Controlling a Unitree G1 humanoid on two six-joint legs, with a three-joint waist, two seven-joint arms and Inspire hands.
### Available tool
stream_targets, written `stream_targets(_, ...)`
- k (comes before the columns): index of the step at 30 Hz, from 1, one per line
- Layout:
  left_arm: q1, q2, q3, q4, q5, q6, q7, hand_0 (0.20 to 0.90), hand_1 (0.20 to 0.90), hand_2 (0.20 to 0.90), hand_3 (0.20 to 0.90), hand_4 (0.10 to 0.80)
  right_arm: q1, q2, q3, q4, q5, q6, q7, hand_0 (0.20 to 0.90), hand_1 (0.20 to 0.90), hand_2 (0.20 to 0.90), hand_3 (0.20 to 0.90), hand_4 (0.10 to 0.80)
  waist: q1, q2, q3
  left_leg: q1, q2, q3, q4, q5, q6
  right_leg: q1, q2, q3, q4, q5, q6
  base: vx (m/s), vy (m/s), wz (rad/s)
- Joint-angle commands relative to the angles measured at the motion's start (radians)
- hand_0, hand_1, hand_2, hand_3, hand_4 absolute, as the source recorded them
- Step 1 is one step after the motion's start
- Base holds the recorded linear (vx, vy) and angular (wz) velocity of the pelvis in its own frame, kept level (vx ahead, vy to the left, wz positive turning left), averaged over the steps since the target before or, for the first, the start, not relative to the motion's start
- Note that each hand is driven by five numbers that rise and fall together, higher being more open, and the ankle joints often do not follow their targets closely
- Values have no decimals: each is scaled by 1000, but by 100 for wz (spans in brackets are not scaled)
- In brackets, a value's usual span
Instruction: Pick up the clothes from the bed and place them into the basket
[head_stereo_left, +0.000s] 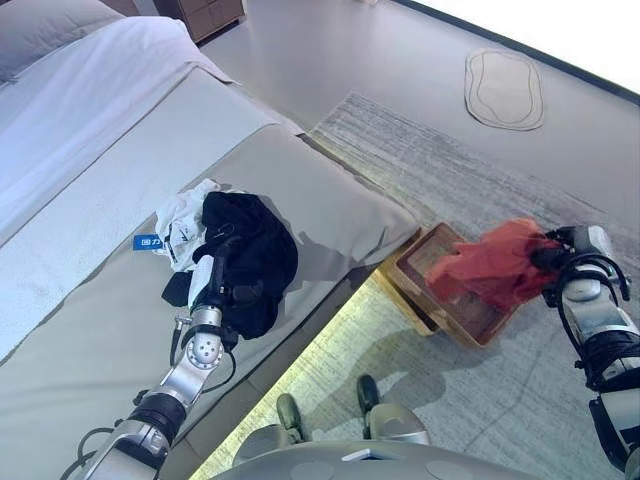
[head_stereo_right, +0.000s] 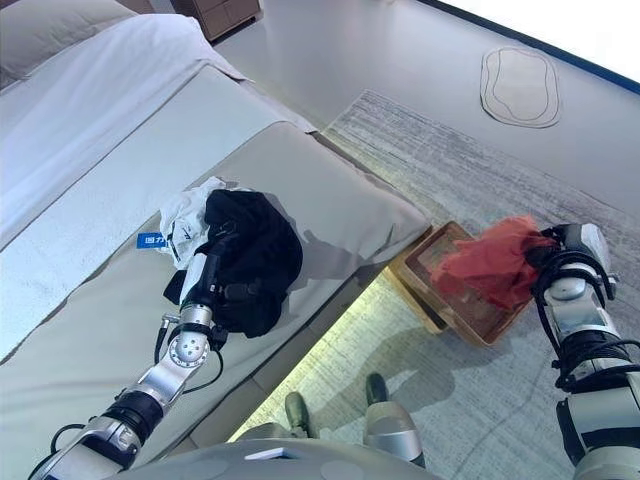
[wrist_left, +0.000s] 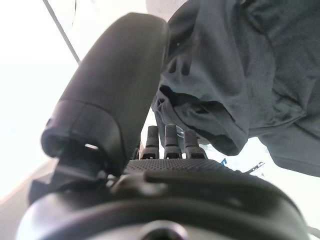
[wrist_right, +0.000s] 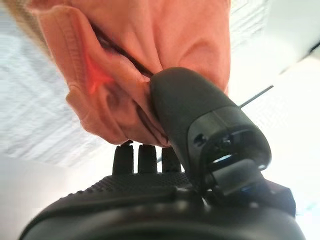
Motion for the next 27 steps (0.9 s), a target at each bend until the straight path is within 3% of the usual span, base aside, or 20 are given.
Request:
stream_targets(1,-106,-1,-9,3,17,-78,32,900,900,900,900,800,-134,-87,-22,25,-9,-81,-40,300,300,300,200,100,17,0,-31,32,86,18,1,-87,-76,-65,-50,-20,4,24,25,-33,-6,0)
stream_targets(13,-107,-5,-40,-8,-7,-101,34,900,900,900,900,800,-234,-170,-2,105,-45,-79,-56,300,300,300,200,100,22,61,-4,1,77,2,1,-68,-91,-86,-58,-34,4,17,21,-28,-20,2)
stream_targets(22,-89,7,-36,-17,-20,-115,41,900,900,900,900,800,-238,-216,-9,137,-66,-59,-61,300,300,300,200,100,27,76,-3,-10,76,-7,1,-60,-95,-90,-61,-44,4,12,17,-1,-4,4)
stream_targets(24,-85,12,-36,-21,-23,-116,41,900,900,900,900,800,-245,-228,-8,155,-75,-50,-67,900,900,900,900,800,30,79,-3,-15,77,-11,1,-56,-97,-91,-61,-47,4,12,16,0,0,0)
stream_targets(27,-81,15,-35,-20,-28,-123,41,900,900,900,900,800,-256,-239,-5,167,-71,-55,-55,900,900,900,900,800,33,81,-4,-17,76,-15,1,-54,-98,-91,-61,-51,4,11,15,0,0,0)
